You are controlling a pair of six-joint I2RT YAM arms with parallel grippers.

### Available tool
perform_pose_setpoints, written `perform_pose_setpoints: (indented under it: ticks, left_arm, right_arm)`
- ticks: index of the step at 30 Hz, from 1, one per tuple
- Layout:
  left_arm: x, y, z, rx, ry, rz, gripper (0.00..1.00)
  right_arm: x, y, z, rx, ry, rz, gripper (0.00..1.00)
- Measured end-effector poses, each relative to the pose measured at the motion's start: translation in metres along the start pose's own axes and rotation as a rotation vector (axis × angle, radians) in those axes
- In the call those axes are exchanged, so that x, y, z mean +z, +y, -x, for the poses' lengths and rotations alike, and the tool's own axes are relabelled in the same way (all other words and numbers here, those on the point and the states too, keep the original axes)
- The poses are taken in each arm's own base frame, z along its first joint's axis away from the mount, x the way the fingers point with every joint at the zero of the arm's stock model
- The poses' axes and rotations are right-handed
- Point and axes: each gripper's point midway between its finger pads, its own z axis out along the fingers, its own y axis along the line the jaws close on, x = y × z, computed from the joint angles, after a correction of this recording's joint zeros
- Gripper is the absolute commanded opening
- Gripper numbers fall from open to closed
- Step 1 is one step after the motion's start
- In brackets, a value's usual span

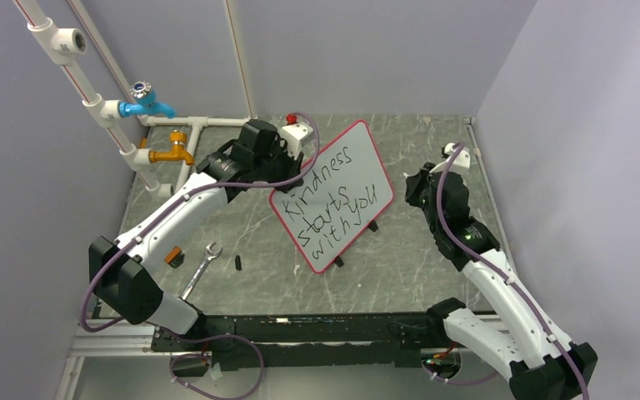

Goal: Write a sentence on the whiteboard
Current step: Place the whiteboard at the center of the board.

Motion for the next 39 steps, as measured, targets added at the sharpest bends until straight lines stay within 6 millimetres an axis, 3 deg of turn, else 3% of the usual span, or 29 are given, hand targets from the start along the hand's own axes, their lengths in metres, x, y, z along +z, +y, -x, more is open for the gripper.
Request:
perform_pose_setpoints:
  ticks: [11, 19, 25, 32, 39]
  left_arm:
    - [-0.008, 0.0, -0.012, -0.052, -0.038, 0.027, 0.0]
    - [-0.001, -0.005, -0.036, -0.207, -0.031, 0.024, 0.0]
    - [0.026, -0.023, -0.049, -0.289, 0.015, -0.061, 0.0]
    - [0.048, -0.067, -0.052, -0.278, 0.056, -0.199, 0.0]
    - [0.048, -0.072, -0.052, -0.275, 0.061, -0.216, 0.12]
  right_arm:
    - [-0.007, -0.005, -0.009, 0.01, 0.015, 0.003, 0.0]
    - [-0.009, -0.007, -0.011, 0.004, 0.022, -0.003, 0.0]
    - [-0.01, -0.01, -0.015, -0.004, 0.037, -0.015, 0.0]
    - [-0.01, -0.014, -0.016, -0.013, 0.038, -0.031, 0.0]
    - [-0.01, -0.016, -0.015, -0.016, 0.034, -0.041, 0.0]
